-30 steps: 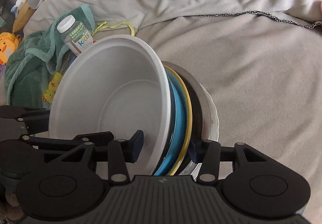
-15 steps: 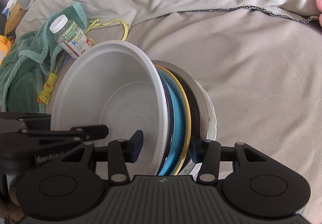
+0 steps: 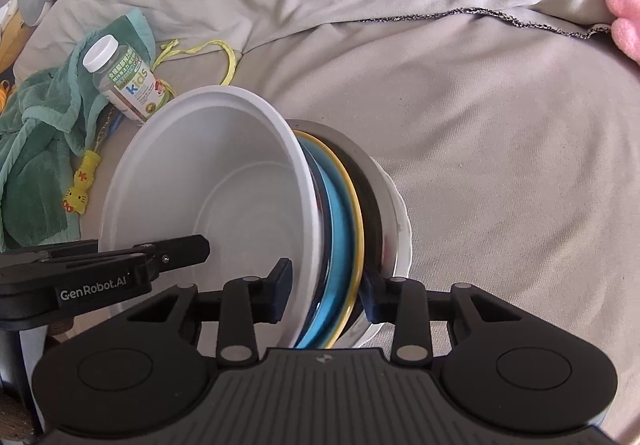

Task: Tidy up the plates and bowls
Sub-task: 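Carry the nested bowls with both grippers over the floral plate stack, then lower the nested bowls onto the steel bowl stack with both grippers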

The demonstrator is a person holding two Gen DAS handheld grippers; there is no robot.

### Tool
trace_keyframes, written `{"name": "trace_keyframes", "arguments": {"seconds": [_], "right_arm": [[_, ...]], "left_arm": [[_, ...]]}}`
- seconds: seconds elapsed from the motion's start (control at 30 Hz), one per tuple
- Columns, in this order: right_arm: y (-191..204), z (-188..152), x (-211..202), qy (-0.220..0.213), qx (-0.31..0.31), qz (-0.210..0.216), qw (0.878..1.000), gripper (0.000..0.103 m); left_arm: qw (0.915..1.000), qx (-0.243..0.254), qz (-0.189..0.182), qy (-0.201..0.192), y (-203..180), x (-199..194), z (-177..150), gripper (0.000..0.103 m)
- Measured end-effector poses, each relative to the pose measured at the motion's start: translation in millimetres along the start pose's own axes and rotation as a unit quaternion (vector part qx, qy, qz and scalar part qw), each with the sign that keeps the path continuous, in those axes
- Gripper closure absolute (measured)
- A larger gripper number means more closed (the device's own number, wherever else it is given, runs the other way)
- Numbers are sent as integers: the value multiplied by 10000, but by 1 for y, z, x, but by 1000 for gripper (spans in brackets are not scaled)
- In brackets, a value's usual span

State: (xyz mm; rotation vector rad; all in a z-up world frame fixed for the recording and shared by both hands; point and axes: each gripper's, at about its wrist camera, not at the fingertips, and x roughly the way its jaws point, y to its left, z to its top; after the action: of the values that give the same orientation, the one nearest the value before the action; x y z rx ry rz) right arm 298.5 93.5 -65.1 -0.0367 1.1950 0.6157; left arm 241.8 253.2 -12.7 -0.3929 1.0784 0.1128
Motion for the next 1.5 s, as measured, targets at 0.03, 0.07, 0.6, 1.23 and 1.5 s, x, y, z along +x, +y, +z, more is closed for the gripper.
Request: {"name": "trace_keyframes", "arguments": {"seconds": [0.03, 0.07, 0.6, 1.23, 1.5], "right_arm": [[1, -1, 0, -11, -5, -25, 10000, 70], [2, -1, 0, -20, -12, -55, 10000, 70], [20, 1, -13, -319, -20, -703, 9970, 64], [31, -14, -21, -468, -373, -807, 9949, 62], [13, -15, -10, -476, -61, -923, 9946, 62]], "left_arm": [[10000, 57, -27, -41, -1, 0, -1, 69], [9999, 123, -61, -95, 0, -1, -3, 69], [9908, -383, -1205, -493, 41, -18, -16, 77], [9889, 563, -217, -1356, 5, -47, -27, 78], [9936, 470, -240, -994, 13, -36, -25, 76]]}}
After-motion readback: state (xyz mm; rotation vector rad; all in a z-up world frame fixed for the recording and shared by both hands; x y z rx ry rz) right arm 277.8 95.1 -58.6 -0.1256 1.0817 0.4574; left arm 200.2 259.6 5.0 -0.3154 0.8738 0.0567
